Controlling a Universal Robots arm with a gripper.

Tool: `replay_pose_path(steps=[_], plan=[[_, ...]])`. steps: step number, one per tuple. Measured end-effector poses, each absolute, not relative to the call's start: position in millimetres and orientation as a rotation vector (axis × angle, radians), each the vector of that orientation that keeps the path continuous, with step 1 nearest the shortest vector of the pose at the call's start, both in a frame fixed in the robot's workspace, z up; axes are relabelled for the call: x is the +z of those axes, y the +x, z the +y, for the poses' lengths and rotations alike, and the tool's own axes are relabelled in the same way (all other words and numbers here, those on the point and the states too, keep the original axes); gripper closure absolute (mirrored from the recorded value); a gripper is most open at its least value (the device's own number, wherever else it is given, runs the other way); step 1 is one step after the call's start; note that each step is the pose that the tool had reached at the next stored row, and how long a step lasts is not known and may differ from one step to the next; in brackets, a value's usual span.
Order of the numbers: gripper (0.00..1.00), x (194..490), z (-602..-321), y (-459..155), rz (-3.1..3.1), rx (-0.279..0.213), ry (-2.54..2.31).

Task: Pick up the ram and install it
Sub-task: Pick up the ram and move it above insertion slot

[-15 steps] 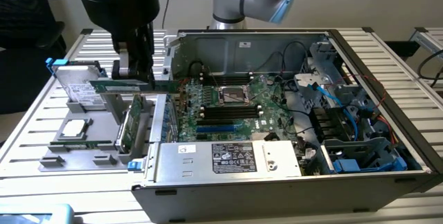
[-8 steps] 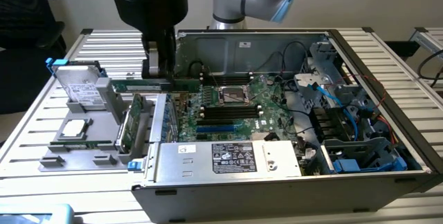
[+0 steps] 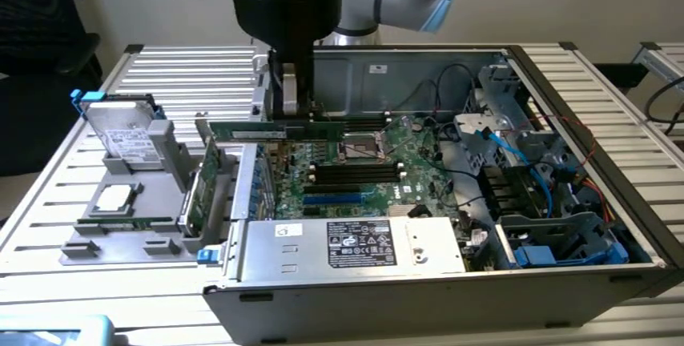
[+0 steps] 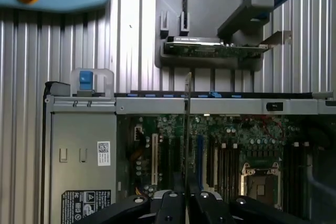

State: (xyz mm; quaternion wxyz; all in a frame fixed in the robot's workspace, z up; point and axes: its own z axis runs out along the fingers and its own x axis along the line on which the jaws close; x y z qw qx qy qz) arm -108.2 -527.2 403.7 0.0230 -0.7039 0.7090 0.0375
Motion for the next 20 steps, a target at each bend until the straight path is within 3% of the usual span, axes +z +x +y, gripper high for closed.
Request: replay_pose_path(steps=[10, 20], plan=[[0.86, 401, -515, -69, 2.199, 0.108, -2.183], [0.86, 398, -485, -44, 2.203, 0.101, -2.187]])
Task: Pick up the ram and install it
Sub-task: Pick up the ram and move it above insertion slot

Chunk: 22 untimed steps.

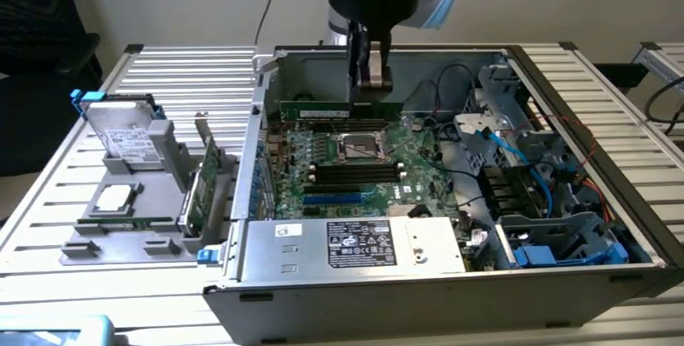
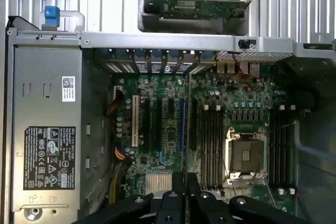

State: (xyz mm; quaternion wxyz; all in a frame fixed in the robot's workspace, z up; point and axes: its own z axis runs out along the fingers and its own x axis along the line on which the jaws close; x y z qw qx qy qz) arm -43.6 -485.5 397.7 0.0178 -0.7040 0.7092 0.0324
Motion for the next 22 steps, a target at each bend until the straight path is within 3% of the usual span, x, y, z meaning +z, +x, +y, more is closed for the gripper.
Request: replay_pose_path(steps=[11, 22], plan=[[0.86, 393, -446, -22, 2.203, 0.097, -2.187], [0.86, 386, -432, -19, 2.202, 0.095, -2.186]])
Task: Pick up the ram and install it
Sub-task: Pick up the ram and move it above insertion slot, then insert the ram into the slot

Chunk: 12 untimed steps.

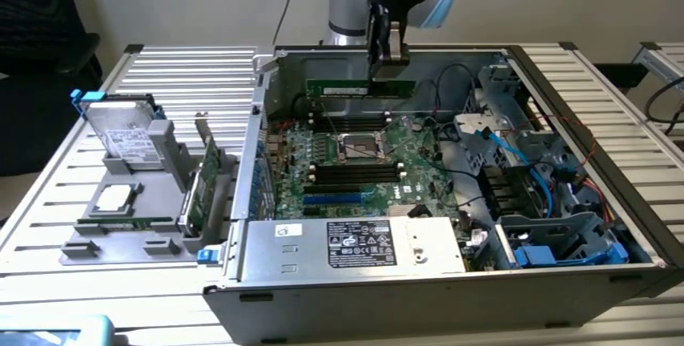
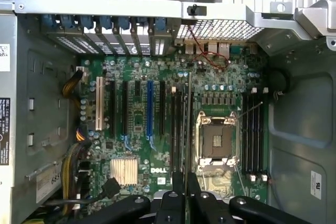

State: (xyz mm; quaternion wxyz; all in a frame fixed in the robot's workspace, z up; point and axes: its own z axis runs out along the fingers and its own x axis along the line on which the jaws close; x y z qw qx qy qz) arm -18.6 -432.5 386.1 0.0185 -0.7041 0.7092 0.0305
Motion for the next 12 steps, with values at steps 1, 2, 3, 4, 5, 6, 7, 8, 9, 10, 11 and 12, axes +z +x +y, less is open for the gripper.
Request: replay_pose_path(steps=[1, 2, 3, 4, 5, 6, 7, 8, 9, 10, 11, 12], plan=[[0.86, 386, -432, -19, 2.202, 0.095, -2.186], [0.86, 386, -431, -19, 2.202, 0.095, -2.186], [0.86, 385, -430, -19, 2.202, 0.095, -2.186], [0.86, 384, -429, -19, 2.202, 0.095, -2.186], [0.86, 383, -428, -18, 2.202, 0.095, -2.186], [0.86, 382, -427, -18, 2.201, 0.096, -2.186], [0.86, 381, -426, -18, 2.201, 0.096, -2.186], [0.86, 380, -425, -18, 2.201, 0.097, -2.185], [0.86, 378, -425, -18, 2.201, 0.098, -2.185], [0.86, 377, -424, -18, 2.2, 0.099, -2.184], [0.86, 375, -423, -18, 2.2, 0.1, -2.184], [0.86, 374, -423, -18, 2.199, 0.101, -2.183]])
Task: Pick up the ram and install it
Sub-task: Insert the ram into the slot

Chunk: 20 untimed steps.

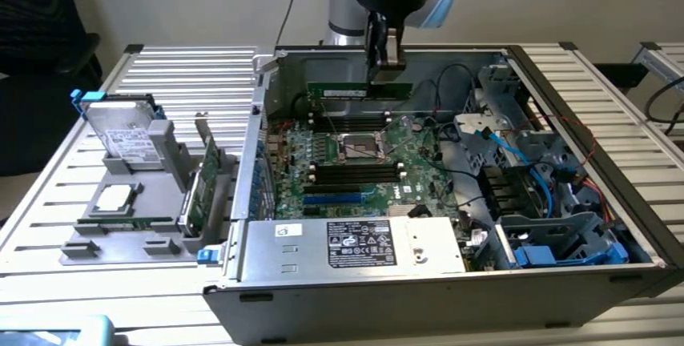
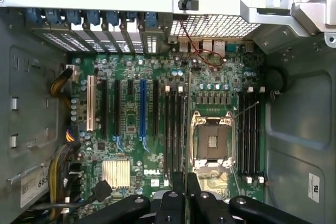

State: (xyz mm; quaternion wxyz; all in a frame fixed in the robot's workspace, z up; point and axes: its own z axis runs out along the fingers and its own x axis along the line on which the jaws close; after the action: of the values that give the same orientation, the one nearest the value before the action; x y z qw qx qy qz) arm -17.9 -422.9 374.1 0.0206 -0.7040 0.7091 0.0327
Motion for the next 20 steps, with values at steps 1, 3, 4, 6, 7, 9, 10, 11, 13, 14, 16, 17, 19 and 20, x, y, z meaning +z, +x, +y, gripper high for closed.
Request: replay_pose_path(steps=[1, 3, 4, 6, 7, 9, 10, 11, 13, 14, 16, 17, 19, 20], plan=[[0.86, 373, -422, -18, 2.198, 0.103, -2.183], [0.86, 371, -422, -18, 2.197, 0.105, -2.181], [0.86, 370, -421, -18, 2.197, 0.106, -2.181], [0.86, 368, -421, -18, 2.197, 0.106, -2.181], [0.86, 366, -420, -18, 2.196, 0.106, -2.181], [0.86, 363, -414, -17, 2.197, 0.105, -2.182], [0.86, 361, -411, -17, 2.197, 0.104, -2.183], [0.86, 360, -408, -17, 2.197, 0.102, -2.184], [0.86, 358, -404, -16, 2.201, 0.092, -2.19], [0.86, 357, -403, -16, 2.205, 0.085, -2.193], [0.86, 355, -403, -16, 2.209, 0.075, -2.199], [0.86, 353, -403, -16, 2.21, 0.072, -2.2], [0.86, 350, -403, -16, 2.211, 0.07, -2.201], [0.86, 348, -403, -16, 2.211, 0.069, -2.202]])
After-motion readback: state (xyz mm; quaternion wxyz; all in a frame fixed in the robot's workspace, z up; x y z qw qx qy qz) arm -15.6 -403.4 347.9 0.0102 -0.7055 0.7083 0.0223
